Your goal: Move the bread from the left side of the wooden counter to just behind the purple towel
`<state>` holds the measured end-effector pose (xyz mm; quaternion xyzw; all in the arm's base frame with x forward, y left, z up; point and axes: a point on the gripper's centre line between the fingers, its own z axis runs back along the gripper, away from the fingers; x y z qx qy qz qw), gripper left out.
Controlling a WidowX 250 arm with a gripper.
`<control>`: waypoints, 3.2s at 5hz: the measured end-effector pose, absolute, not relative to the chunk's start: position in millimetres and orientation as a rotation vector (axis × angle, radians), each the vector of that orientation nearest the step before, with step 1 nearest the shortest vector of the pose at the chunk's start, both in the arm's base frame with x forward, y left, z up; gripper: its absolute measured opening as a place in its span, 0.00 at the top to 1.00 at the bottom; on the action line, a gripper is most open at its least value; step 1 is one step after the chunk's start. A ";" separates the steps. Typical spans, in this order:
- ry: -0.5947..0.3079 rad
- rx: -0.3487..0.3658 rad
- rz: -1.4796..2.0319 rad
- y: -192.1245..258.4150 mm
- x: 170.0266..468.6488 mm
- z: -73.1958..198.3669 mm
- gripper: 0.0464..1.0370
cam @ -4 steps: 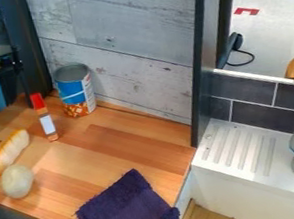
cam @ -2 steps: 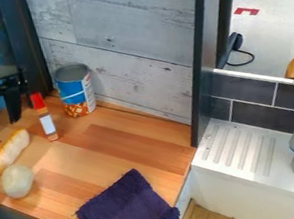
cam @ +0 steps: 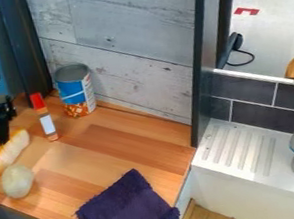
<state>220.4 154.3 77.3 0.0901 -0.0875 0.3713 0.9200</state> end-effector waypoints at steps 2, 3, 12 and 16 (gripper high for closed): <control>-0.280 0.044 0.468 203.5 227.3 54.1 0.03; -0.280 0.053 0.416 213.9 232.9 46.5 0.03; -0.191 0.072 0.334 223.6 274.9 -18.1 0.03; -0.130 0.090 0.415 207.9 256.3 8.8 0.33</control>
